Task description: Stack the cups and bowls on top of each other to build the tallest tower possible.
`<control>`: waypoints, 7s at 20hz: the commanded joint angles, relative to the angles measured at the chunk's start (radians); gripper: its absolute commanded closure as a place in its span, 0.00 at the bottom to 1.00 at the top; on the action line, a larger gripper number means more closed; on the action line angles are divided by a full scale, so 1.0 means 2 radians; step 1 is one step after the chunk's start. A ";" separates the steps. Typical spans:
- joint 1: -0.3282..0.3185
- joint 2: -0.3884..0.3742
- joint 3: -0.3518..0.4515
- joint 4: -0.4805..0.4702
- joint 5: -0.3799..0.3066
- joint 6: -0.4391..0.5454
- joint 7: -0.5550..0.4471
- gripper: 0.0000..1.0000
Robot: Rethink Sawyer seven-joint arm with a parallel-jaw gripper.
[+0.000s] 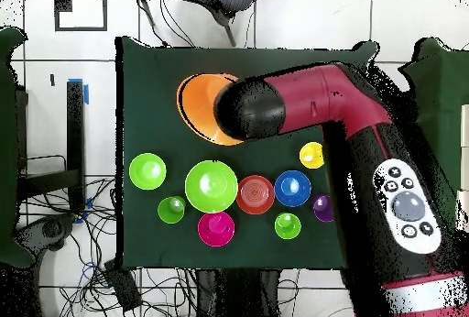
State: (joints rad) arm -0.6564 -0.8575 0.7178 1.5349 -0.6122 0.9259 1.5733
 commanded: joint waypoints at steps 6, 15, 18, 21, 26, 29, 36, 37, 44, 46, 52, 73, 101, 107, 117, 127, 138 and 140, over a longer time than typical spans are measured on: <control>0.061 -0.099 -0.034 -0.013 -0.113 0.052 -0.094 1.00; 0.101 -0.128 -0.077 -0.018 -0.220 0.018 -0.023 1.00; 0.109 -0.140 -0.088 -0.018 -0.244 0.016 -0.008 1.00; 0.118 -0.146 -0.101 -0.017 -0.268 0.014 0.011 1.00; 0.133 -0.135 -0.121 -0.020 -0.297 0.009 0.055 1.00; 0.148 -0.124 -0.138 -0.030 -0.310 0.026 0.091 1.00; 0.177 -0.097 -0.185 -0.057 -0.290 0.056 0.202 1.00; 0.178 -0.095 -0.190 -0.060 -0.285 0.053 0.209 1.00; 0.200 -0.067 -0.222 -0.070 -0.307 0.032 0.272 1.00; 0.211 -0.062 -0.234 -0.070 -0.323 0.026 0.292 1.00; 0.233 -0.041 -0.266 -0.066 -0.382 -0.008 0.350 1.00; 0.294 0.070 -0.327 -0.061 -0.503 -0.029 0.559 1.00; 0.398 0.132 -0.393 -0.072 -0.595 -0.021 0.742 1.00; 0.420 0.148 -0.417 -0.073 -0.628 0.009 0.804 1.00; 0.432 0.211 -0.439 -0.099 -0.686 0.068 0.880 1.00; 0.430 0.261 -0.438 -0.091 -0.730 0.100 0.969 1.00; 0.456 0.290 -0.450 -0.083 -0.731 0.153 1.003 1.00; 0.465 0.294 -0.454 -0.078 -0.725 0.168 1.013 1.00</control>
State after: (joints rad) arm 0.2295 -0.3014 -0.2422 1.3896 -2.0395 1.1635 3.3126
